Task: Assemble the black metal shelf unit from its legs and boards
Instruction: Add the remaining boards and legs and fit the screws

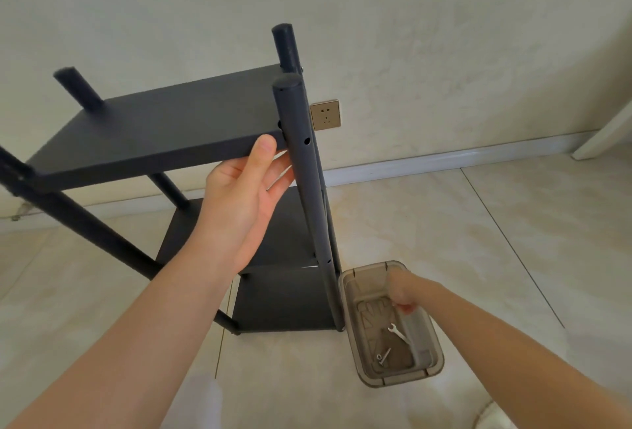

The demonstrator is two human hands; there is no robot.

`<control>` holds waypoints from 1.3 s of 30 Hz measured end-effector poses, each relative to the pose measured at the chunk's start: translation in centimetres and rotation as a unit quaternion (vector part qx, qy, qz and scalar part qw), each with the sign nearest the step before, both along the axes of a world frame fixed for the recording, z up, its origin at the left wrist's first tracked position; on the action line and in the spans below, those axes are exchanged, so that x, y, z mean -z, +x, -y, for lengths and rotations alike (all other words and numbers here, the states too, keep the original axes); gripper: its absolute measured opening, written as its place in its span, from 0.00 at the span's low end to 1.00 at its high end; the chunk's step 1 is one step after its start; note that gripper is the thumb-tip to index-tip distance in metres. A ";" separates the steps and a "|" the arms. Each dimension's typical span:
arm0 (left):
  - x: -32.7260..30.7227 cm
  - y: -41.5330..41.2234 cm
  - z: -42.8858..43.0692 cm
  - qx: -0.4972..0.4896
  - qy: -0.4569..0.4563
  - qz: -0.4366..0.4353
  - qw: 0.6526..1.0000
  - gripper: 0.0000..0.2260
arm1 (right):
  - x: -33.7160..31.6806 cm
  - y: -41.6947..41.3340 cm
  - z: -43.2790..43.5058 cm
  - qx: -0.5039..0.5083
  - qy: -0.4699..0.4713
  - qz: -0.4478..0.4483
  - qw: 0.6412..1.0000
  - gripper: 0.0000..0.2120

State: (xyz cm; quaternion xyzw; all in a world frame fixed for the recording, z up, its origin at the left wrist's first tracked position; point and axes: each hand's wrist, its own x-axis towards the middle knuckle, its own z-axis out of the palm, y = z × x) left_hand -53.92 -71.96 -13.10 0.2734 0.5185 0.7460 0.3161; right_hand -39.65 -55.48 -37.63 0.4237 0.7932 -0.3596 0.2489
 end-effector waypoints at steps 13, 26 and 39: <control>-1.5 1.2 0.4 0.013 0.012 0.056 0.998 0.08 | -22.3 -0.4 0.5 -0.086 0.105 -0.271 0.953 0.13; -1.7 1.3 -0.3 -0.066 -0.035 0.098 0.992 0.24 | -30.2 0.8 5.5 -0.016 0.013 -0.533 0.846 0.09; -1.0 0.8 -0.5 -0.054 -0.027 0.089 0.994 0.07 | -30.2 1.6 5.6 -0.013 0.024 -0.561 0.828 0.15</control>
